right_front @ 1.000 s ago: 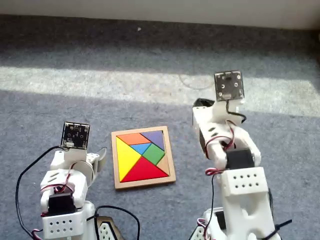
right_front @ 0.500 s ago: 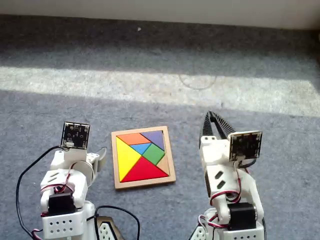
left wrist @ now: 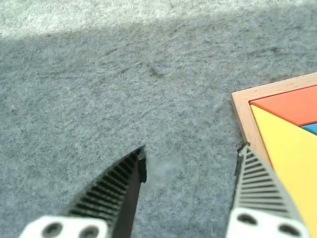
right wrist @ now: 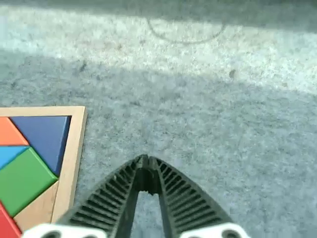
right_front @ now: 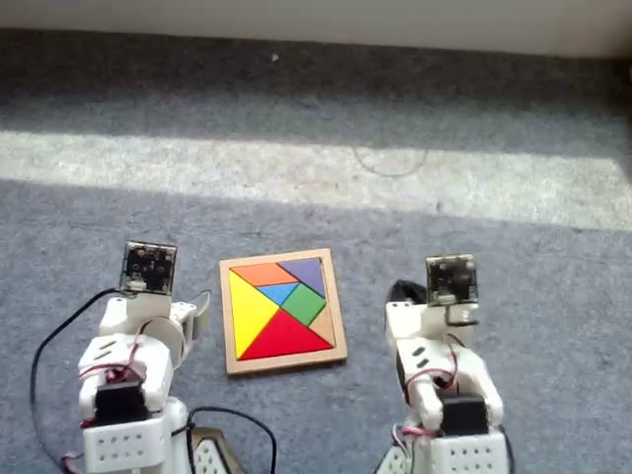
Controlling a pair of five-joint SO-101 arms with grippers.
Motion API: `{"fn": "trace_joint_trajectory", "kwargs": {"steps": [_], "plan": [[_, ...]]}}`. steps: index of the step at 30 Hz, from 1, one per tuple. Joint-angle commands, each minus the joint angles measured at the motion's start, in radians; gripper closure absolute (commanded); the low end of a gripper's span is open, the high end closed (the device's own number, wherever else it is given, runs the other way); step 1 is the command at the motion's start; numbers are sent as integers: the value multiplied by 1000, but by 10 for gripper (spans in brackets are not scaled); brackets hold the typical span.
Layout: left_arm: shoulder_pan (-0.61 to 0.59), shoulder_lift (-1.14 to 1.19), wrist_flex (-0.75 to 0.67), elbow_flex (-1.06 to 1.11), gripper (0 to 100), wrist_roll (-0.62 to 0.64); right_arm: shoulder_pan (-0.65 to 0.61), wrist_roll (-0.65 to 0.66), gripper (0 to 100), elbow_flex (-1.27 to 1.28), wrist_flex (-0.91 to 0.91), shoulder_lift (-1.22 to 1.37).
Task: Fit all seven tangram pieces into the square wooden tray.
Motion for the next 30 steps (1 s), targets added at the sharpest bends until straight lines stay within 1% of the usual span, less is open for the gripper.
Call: {"fn": "trace_joint_trajectory", "kwargs": {"steps": [1, 5, 8, 14, 30], "plan": [[16, -12, -21, -5, 708, -6, 82, -5, 991, 140, 31, -13], [16, -12, -21, -4, 708, -6, 159, -5, 991, 156, 79, -15], [16, -12, -21, -4, 708, -6, 165, -5, 991, 156, 151, -13], [16, -12, -40, 10, 708, -6, 166, -6, 991, 156, 386, -15], [16, -12, -40, 13, 708, -6, 166, -6, 991, 156, 380, -13]]}}
